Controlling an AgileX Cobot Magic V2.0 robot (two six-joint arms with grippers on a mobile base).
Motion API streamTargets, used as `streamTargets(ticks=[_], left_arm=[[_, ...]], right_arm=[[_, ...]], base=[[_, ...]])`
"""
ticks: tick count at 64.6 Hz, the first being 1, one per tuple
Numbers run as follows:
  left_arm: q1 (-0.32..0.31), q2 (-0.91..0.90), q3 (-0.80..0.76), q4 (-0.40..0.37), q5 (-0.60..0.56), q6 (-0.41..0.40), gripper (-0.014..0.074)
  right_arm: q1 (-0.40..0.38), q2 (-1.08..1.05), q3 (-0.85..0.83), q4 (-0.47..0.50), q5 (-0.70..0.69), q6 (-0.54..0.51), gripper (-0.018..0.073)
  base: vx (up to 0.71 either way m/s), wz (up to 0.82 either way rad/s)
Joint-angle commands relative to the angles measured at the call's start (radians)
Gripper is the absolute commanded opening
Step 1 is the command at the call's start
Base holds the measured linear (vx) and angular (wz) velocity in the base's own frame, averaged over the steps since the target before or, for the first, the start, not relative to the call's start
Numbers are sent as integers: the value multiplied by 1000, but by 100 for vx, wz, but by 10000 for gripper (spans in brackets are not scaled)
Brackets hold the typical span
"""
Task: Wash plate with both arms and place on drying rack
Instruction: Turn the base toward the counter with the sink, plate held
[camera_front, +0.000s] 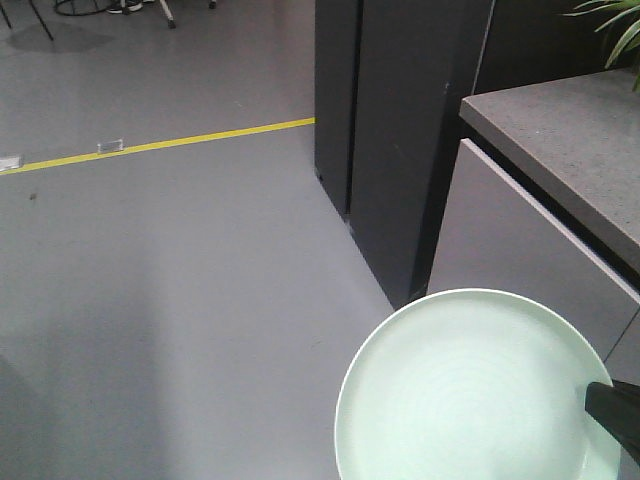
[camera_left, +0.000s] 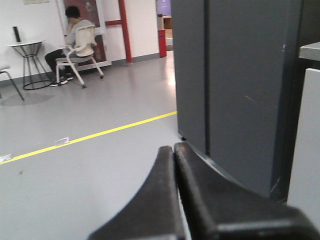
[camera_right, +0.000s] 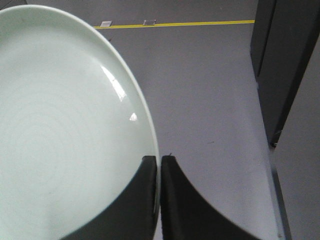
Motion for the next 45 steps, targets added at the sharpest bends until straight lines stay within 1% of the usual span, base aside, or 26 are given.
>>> streamTargets(ticks=[1, 45], left_arm=[[-7, -13, -27, -1, -68, -7, -6], [-7, -13, -27, -1, -68, -7, -6]], right_arm=[[-7, 6, -26, 37, -54, -1, -1], [-7, 6, -26, 37, -54, 0, -1]], base=[[12, -30], [9, -30]])
